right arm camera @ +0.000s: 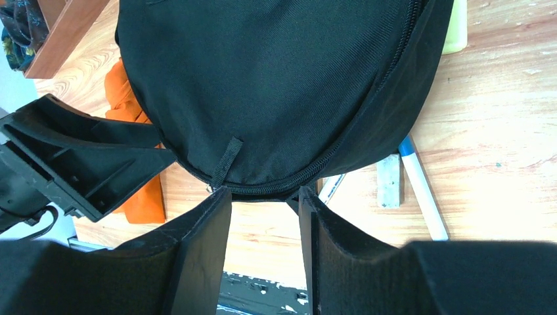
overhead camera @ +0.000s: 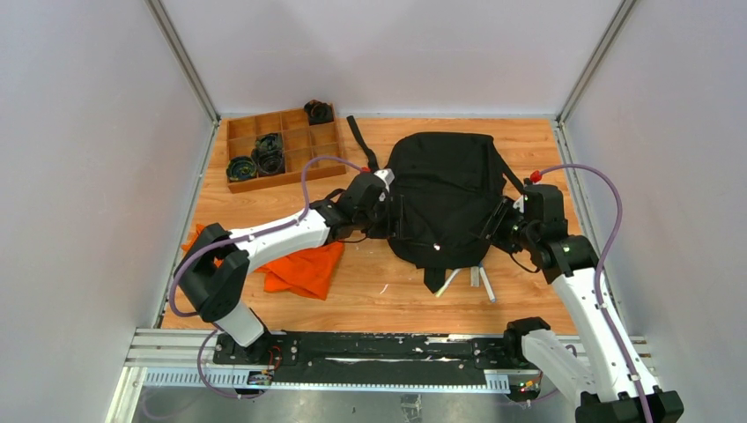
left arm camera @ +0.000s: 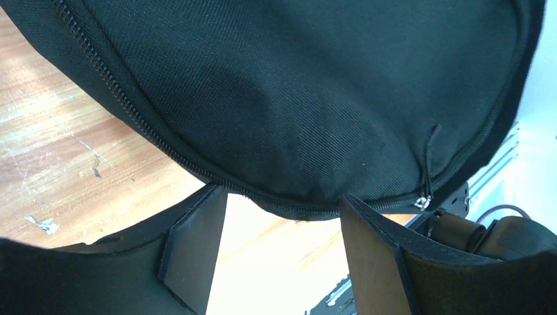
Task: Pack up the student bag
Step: Zip the student bag at the center of the board.
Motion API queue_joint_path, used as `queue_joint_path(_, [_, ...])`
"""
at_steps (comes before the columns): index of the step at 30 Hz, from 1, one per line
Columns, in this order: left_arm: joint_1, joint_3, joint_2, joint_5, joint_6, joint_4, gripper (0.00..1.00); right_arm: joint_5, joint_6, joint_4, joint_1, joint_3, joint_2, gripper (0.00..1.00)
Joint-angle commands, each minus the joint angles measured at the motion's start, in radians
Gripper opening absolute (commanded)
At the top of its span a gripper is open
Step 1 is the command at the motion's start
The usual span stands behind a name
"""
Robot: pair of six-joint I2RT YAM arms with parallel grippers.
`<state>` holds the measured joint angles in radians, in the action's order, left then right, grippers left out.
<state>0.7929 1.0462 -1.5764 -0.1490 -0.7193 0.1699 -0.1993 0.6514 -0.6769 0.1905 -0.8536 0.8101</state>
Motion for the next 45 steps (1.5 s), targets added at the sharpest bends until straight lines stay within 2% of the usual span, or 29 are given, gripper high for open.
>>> queue_joint_path(1, [-0.007,0.048,-0.024,-0.018,-0.027,0.020,0.69,0.003,-0.024,-0.024,0.002,-0.028,-0.007,0.47])
queue_joint_path(4, [-0.007,0.037,-0.010,-0.013,-0.035,0.007,0.66,-0.002,-0.025,-0.027,0.002,-0.034,-0.008,0.47])
queue_joint_path(8, [-0.007,0.031,-0.005,-0.002,-0.042,-0.004,0.53,-0.014,-0.034,-0.028,0.000,-0.041,0.002,0.47])
queue_joint_path(9, [-0.007,0.031,-0.004,-0.003,-0.044,-0.006,0.46,-0.017,-0.034,-0.030,0.002,-0.043,0.005,0.47])
queue_joint_path(12, [-0.008,0.031,0.009,0.015,-0.043,-0.011,0.09,-0.026,-0.037,-0.027,0.006,-0.044,0.007,0.48])
queue_joint_path(13, [-0.008,0.036,0.017,0.022,-0.036,-0.011,0.00,-0.029,-0.041,-0.025,0.010,-0.045,0.007,0.47])
queue_joint_path(14, [-0.008,0.047,0.025,0.029,-0.025,-0.010,0.00,-0.032,-0.045,-0.024,0.015,-0.046,0.010,0.47])
queue_joint_path(19, [-0.007,0.110,0.026,0.032,0.026,-0.042,0.00,-0.038,-0.054,-0.019,0.047,-0.049,0.035,0.47])
queue_joint_path(26, [-0.007,0.200,-0.109,-0.071,0.103,-0.103,0.00,-0.049,-0.048,0.003,0.070,-0.049,0.057,0.47])
queue_joint_path(30, [-0.010,0.250,-0.170,-0.061,0.119,-0.027,0.00,-0.050,-0.050,-0.005,0.076,-0.053,0.065,0.47])
queue_joint_path(33, [-0.011,0.208,-0.156,-0.011,0.110,0.000,0.00,-0.042,-0.047,-0.004,0.077,-0.048,0.054,0.48])
queue_joint_path(34, [-0.011,0.196,-0.150,0.006,0.111,0.016,0.06,-0.042,-0.047,-0.004,0.078,-0.048,0.052,0.48])
queue_joint_path(37, [-0.011,0.188,-0.133,0.037,0.139,0.077,0.40,-0.053,-0.044,-0.001,0.078,-0.048,0.056,0.48])
queue_joint_path(38, [-0.010,0.203,-0.126,0.055,0.151,0.113,0.45,-0.058,-0.042,0.004,0.079,-0.046,0.058,0.48])
queue_joint_path(42, [-0.004,0.251,-0.019,0.139,0.208,0.181,0.47,-0.041,-0.032,0.003,0.080,-0.041,0.067,0.48])
queue_joint_path(45, [0.029,0.266,0.079,0.307,0.267,0.203,0.55,0.013,-0.003,-0.015,0.080,-0.028,0.056,0.48])
